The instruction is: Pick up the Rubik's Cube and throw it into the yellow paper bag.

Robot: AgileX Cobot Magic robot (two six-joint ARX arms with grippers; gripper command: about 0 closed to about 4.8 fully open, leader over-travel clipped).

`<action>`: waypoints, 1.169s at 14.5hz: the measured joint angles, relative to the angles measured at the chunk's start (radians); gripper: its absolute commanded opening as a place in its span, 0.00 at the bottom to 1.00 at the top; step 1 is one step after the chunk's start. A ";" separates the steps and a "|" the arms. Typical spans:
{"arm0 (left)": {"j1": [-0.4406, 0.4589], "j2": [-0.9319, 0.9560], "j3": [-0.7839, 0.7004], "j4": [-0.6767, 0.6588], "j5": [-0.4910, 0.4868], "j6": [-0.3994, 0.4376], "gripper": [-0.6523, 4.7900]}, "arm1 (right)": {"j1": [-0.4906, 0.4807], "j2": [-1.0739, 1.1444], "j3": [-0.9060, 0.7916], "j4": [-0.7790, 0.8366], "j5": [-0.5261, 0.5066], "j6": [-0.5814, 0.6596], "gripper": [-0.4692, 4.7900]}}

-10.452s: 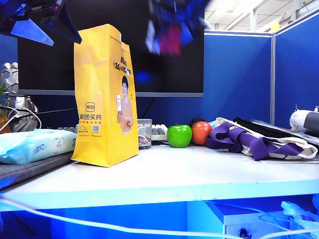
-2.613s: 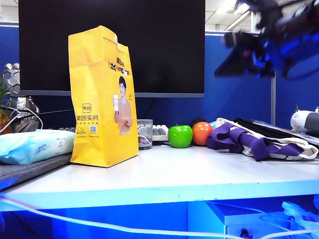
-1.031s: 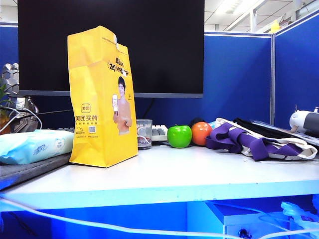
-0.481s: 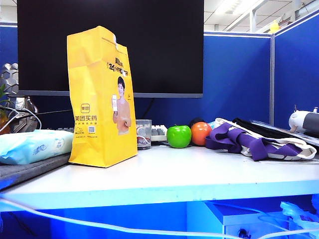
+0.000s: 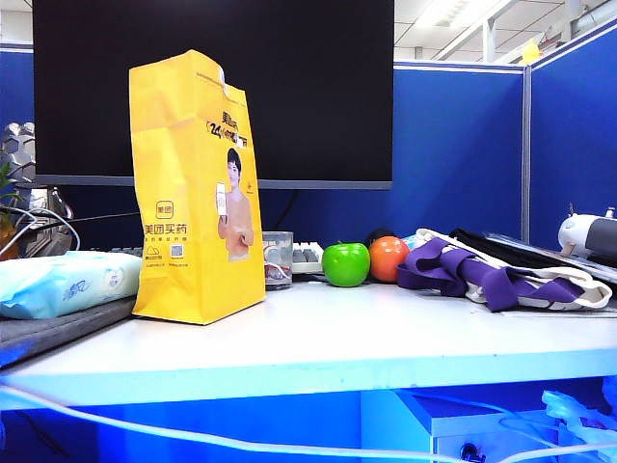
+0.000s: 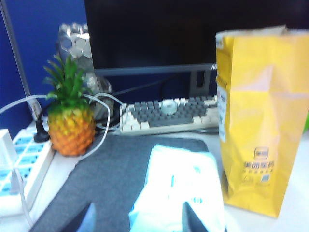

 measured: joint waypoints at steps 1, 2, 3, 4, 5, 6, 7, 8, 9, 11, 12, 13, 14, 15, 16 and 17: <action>0.000 0.000 -0.012 0.002 0.000 0.000 0.57 | 0.000 0.001 -0.014 -0.022 0.000 0.000 0.08; -0.006 0.000 -0.024 0.026 0.000 0.000 0.57 | 0.000 0.000 -0.014 -0.017 0.000 0.000 0.08; -0.015 0.000 -0.045 0.055 0.000 0.000 0.57 | 0.000 -0.001 -0.015 -0.014 -0.001 0.000 0.08; -0.020 0.000 -0.096 0.096 0.000 0.000 0.57 | 0.000 -0.001 -0.015 -0.013 -0.001 0.000 0.08; -0.023 0.000 -0.109 0.094 0.000 0.000 0.57 | 0.000 -0.001 -0.016 -0.013 -0.001 0.000 0.08; -0.023 0.000 -0.139 0.135 0.000 0.000 0.57 | 0.000 -0.001 -0.016 -0.013 -0.001 0.000 0.08; -0.023 0.000 -0.163 0.135 0.000 0.000 0.57 | 0.000 -0.001 -0.016 -0.013 -0.001 0.000 0.08; -0.023 0.000 -0.194 0.134 0.000 0.000 0.57 | 0.000 -0.001 -0.016 -0.013 -0.001 0.000 0.08; -0.023 0.000 -0.208 0.136 0.000 -0.001 0.57 | 0.000 -0.001 -0.016 -0.013 -0.001 0.000 0.08; -0.023 0.000 -0.235 0.085 0.000 -0.001 0.57 | 0.000 -0.001 -0.016 -0.012 -0.001 0.000 0.08; -0.023 0.000 -0.234 0.079 0.000 -0.001 0.57 | 0.000 -0.001 -0.016 -0.013 -0.001 0.000 0.08; -0.023 0.000 -0.233 0.080 0.000 -0.001 0.57 | 0.000 -0.001 -0.016 -0.013 -0.001 0.000 0.08; -0.023 0.000 -0.233 0.080 0.000 -0.001 0.57 | 0.000 -0.001 -0.016 -0.012 -0.001 0.000 0.08; -0.023 0.000 -0.233 0.080 0.000 -0.001 0.57 | 0.000 -0.001 -0.016 -0.012 -0.001 0.000 0.08; -0.023 0.000 -0.233 0.080 0.000 -0.001 0.57 | 0.000 -0.001 -0.016 -0.012 -0.001 0.000 0.08; -0.023 0.000 -0.233 0.080 0.000 -0.001 0.57 | 0.000 -0.001 -0.016 -0.012 -0.001 0.000 0.08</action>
